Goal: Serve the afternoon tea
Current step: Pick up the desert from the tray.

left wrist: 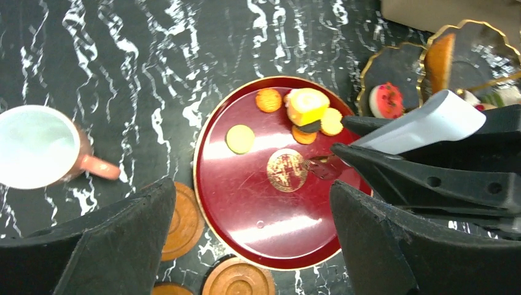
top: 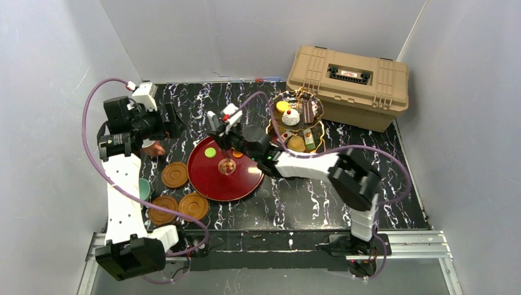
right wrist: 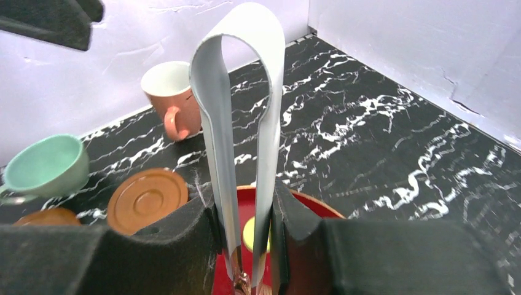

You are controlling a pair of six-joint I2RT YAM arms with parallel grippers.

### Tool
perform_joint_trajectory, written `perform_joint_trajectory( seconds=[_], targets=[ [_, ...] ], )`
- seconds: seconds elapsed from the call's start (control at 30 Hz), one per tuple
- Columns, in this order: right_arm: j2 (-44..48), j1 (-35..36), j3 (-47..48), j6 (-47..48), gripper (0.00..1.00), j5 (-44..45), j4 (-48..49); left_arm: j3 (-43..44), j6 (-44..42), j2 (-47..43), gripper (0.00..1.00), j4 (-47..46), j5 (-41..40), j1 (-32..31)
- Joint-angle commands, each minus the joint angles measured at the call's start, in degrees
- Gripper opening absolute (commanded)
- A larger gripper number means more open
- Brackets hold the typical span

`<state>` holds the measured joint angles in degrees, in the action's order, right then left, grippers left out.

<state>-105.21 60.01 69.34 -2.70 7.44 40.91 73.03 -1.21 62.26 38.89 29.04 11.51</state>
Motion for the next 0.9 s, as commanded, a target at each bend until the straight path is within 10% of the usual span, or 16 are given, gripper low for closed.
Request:
perform_joint_trajectory(
  seconds=[0.0,0.47,0.87],
  targets=[
    [-9.9,0.1,12.2,0.7,0.24,-1.2,7.2,2.7,-0.3,0.3,0.94,3.3,0.2,3.1],
    [-24.7,0.1,26.7,0.5,0.59,-0.6,8.2,1.9,-2.3,0.4,0.94,3.1,0.6,3.5],
    [-26.6,-1.2,27.3,0.3,0.59,-0.3,11.0,1.6,-2.9,-0.2,0.94,2.3,1.2,3.4]
  ],
)
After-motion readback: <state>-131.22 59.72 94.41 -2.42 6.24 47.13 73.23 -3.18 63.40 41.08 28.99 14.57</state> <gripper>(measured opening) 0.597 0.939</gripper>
